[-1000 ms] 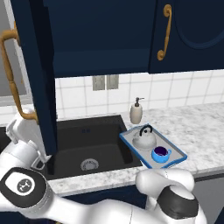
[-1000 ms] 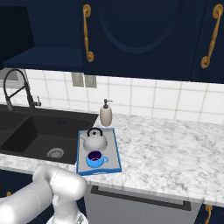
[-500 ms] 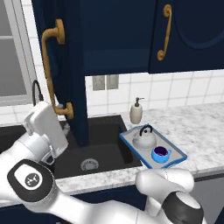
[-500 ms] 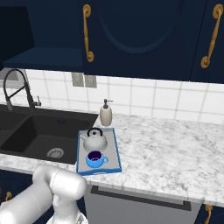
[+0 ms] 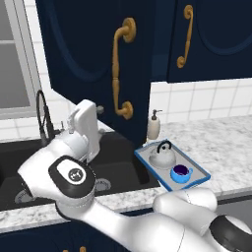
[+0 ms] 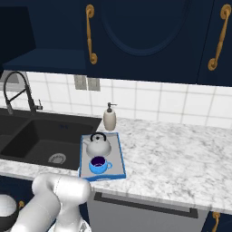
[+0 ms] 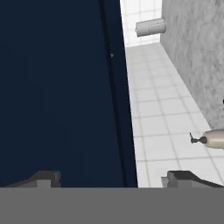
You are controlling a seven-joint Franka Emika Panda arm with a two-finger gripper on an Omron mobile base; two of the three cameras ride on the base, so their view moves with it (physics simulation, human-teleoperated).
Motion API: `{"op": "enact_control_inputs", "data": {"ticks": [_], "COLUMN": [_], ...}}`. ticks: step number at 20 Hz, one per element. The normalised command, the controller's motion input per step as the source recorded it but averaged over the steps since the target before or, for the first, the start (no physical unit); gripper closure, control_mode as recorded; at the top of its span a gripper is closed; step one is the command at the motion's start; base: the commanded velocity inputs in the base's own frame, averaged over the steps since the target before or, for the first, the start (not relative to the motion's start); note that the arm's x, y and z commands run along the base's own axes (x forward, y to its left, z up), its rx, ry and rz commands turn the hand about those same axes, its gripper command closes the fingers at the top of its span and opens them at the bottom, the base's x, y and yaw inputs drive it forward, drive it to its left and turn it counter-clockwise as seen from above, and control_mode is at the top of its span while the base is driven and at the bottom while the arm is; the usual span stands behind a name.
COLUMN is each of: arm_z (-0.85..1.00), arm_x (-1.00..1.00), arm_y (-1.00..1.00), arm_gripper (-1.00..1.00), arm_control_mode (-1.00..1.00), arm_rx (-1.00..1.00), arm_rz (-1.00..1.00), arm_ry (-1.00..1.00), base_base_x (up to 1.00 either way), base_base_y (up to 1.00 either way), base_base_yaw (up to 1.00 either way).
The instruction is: Pick the kettle from the counter and place it on the tray. Then pick the mug from the cabinet and place it on the tray. Then close the cabinet doors.
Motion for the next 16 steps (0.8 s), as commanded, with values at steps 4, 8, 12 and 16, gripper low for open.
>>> {"op": "enact_control_inputs", "data": {"ticks": [4,8,12,16], "arm_z": [0.02,0.01,0.01,0.02], "arm_x": [0.59,0.73,0.89,0.93], "arm_y": [-0.73,-0.62,-0.46,-0.43], "arm_gripper": [-1.00,-1.00,-1.00,-1.00], "arm_control_mode": [-1.00,-1.00,-1.00,-1.00], "arm_rx": [0.12,0.13,0.13,0.15], "arm_rz": [0.14,0.17,0.15,0.16], "arm_ry": [0.02,0.04,0.09,0.12], "base_base_x": [0.00,0.00,0.00,0.00], "base_base_y": [0.00,0.00,0.00,0.00], "base_base_yaw": [0.00,0.00,0.00,0.00]}}
